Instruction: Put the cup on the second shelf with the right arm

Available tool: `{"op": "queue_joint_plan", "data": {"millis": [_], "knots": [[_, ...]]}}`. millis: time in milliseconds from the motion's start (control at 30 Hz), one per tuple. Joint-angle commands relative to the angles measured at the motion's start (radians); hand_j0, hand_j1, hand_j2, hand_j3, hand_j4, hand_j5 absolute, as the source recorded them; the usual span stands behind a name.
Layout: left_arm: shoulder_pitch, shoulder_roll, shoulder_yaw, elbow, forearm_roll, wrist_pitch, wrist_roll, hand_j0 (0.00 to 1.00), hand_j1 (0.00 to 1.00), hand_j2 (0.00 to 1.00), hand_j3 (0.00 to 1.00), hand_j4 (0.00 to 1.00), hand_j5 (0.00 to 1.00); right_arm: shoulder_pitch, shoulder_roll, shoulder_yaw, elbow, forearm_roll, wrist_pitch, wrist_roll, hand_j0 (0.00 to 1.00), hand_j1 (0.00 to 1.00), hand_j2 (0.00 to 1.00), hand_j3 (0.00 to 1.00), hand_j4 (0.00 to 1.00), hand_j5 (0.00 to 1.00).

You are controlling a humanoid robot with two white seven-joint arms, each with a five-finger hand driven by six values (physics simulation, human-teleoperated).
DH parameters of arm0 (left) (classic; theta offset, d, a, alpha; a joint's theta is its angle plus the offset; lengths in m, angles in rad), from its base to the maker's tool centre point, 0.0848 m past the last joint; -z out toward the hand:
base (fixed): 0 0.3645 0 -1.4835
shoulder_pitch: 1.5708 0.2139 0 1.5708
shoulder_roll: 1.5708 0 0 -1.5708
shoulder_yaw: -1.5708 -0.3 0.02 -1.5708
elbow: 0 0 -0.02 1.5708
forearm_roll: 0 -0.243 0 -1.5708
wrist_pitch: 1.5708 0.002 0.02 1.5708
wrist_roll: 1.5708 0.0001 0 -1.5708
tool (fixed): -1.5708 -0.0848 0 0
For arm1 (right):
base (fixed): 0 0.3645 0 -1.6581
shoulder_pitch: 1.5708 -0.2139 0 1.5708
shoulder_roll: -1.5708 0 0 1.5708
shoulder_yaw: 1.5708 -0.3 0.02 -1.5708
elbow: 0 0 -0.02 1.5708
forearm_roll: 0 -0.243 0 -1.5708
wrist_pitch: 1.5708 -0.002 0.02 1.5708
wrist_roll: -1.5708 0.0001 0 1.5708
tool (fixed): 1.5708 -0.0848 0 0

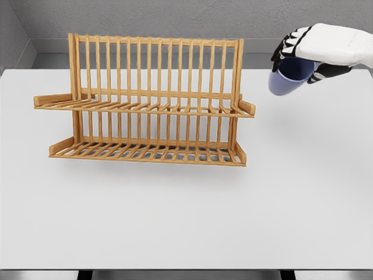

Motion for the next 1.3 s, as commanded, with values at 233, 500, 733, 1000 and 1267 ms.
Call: {"op": "queue_joint_plan", "data": {"millis": [233,500,733,1000,1267], "knots": [[0.000,0.000,0.001,0.000,0.000,0.000,0.000,1.00,1.00,1.00,1.00,1.00,1.00,0.000,0.012,0.004,-0.134,-0.007,0.004,-0.001,0.57,0.57,0.57,0.57,0.57,0.57],[0.000,0.000,-0.001,0.000,0.000,0.000,0.000,1.00,1.00,1.00,1.00,1.00,1.00,-0.002,0.040,0.007,-0.190,-0.007,0.004,-0.001,0.57,0.57,0.57,0.57,0.57,0.57],[0.000,0.000,0.001,0.000,0.000,0.000,0.000,1.00,1.00,1.00,1.00,1.00,1.00,-0.009,0.087,0.013,-0.222,-0.008,0.004,-0.001,0.57,0.57,0.57,0.57,0.57,0.57],[0.000,0.000,0.001,0.000,0.000,0.000,0.000,1.00,1.00,1.00,1.00,1.00,1.00,-0.003,0.086,0.057,-0.219,-0.005,0.004,-0.001,0.62,0.62,0.62,0.62,0.62,0.62],[0.000,0.000,-0.001,0.000,0.000,0.000,0.000,1.00,1.00,1.00,1.00,1.00,1.00,-0.011,0.077,0.031,-0.208,-0.004,0.004,-0.001,1.00,1.00,1.00,1.00,1.00,1.00]]}}
